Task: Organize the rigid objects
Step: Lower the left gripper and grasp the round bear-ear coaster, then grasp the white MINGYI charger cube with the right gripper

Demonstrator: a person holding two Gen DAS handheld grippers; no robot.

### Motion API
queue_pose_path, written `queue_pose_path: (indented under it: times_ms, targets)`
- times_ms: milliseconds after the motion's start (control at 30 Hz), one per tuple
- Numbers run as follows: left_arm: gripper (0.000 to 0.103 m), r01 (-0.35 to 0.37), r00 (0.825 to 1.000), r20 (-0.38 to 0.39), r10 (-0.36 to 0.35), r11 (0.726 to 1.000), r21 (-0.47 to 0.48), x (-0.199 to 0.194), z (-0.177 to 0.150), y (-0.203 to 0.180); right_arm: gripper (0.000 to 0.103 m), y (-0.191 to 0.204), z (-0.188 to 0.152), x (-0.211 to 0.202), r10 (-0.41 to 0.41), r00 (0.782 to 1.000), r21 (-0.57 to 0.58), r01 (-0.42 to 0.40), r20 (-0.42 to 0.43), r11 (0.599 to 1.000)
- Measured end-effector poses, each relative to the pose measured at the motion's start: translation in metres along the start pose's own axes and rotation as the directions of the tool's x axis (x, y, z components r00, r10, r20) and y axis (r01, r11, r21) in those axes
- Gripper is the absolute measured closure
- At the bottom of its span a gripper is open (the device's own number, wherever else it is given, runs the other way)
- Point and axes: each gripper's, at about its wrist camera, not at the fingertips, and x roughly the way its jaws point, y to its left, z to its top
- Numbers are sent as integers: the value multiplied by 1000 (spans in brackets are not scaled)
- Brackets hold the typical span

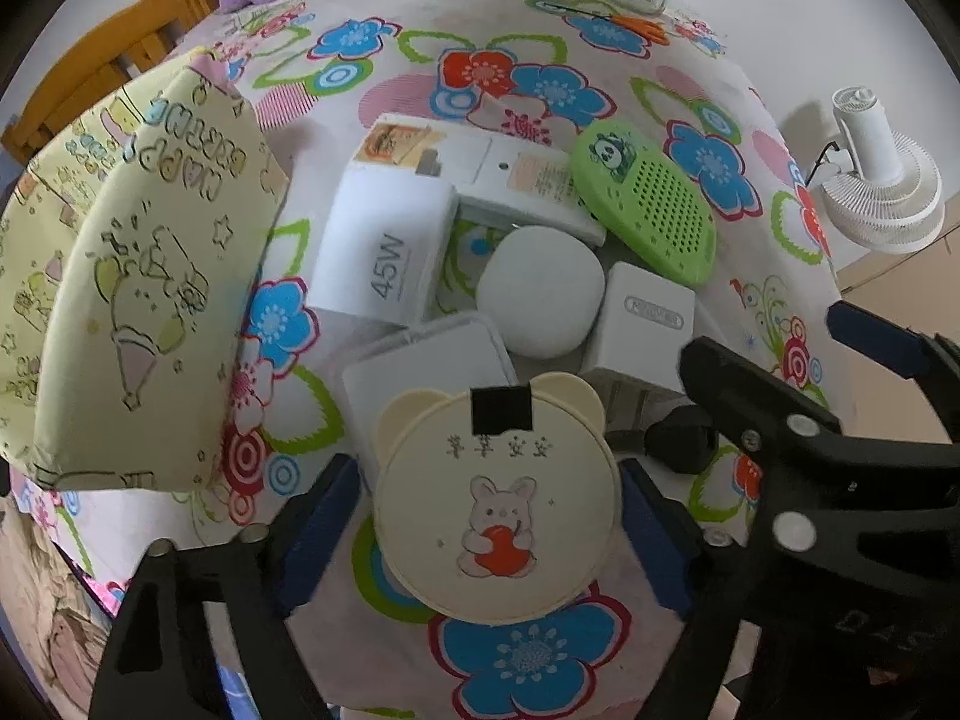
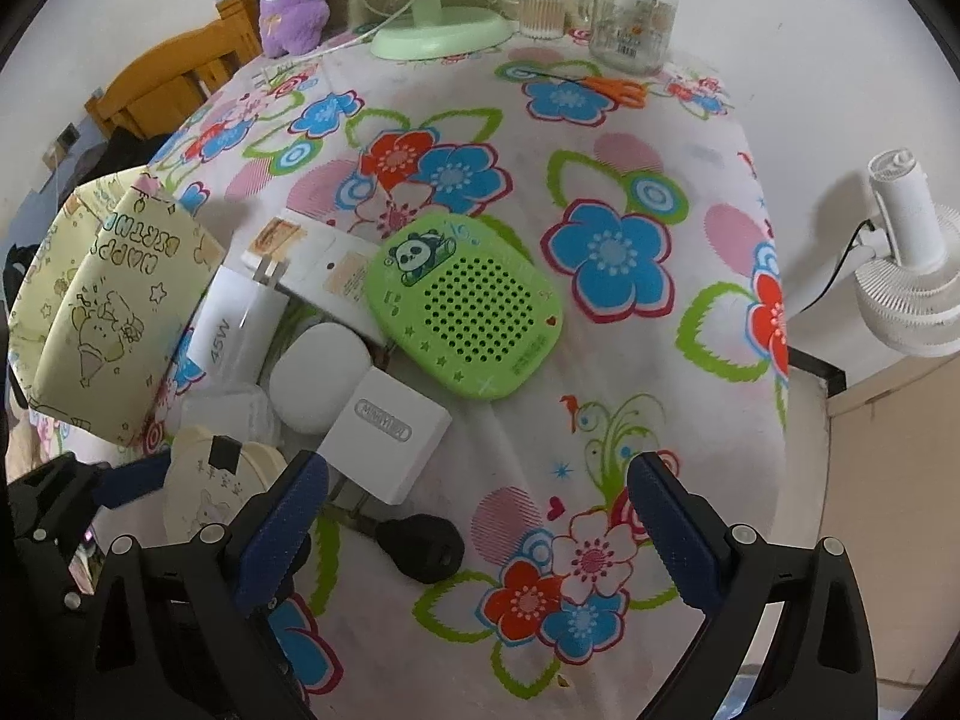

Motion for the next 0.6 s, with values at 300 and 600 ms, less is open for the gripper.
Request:
queue_pose_path:
  times_ms: [300, 600]
  targets:
    - [26, -17, 1000, 12, 17, 1000, 1, -5, -1, 8, 2, 8, 3, 7, 9, 1000, -6, -9, -11, 1000]
    - [26, -51, 998, 35, 49, 998, 47, -10, 6, 11, 6, 17, 9, 23, 4, 999, -1, -4, -50, 1000]
